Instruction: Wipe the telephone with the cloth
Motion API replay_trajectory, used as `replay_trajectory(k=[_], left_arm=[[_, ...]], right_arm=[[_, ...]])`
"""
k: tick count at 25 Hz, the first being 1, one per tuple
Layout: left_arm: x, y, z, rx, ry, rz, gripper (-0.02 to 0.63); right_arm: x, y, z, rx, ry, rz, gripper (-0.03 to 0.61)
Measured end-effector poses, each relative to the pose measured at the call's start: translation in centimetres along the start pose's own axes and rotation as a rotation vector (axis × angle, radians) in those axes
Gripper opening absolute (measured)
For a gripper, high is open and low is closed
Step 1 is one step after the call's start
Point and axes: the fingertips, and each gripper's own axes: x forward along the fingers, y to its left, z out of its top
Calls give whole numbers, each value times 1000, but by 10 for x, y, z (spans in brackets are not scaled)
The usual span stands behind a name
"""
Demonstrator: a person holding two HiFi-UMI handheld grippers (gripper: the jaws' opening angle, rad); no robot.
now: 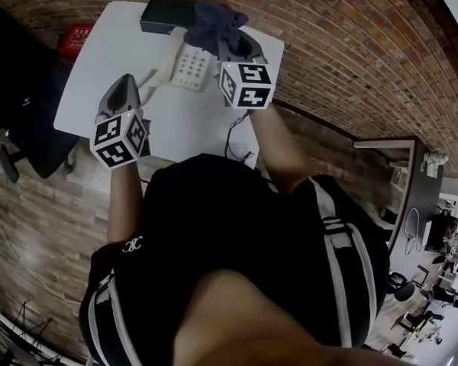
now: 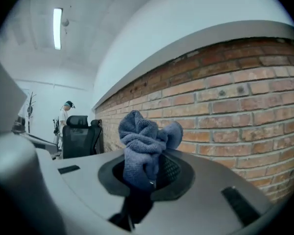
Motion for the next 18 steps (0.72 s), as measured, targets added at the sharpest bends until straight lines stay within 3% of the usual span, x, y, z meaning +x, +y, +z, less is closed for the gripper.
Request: replay_trajectory(k=[6,18], left_arm=[[3,-6,11,34,-17,-9,-8],[4,-22,13,63,-39,-69,-6]], right_arm=[[-58,2,13,0,-137,-26,38],[-63,14,0,-47,-118,-29,38]])
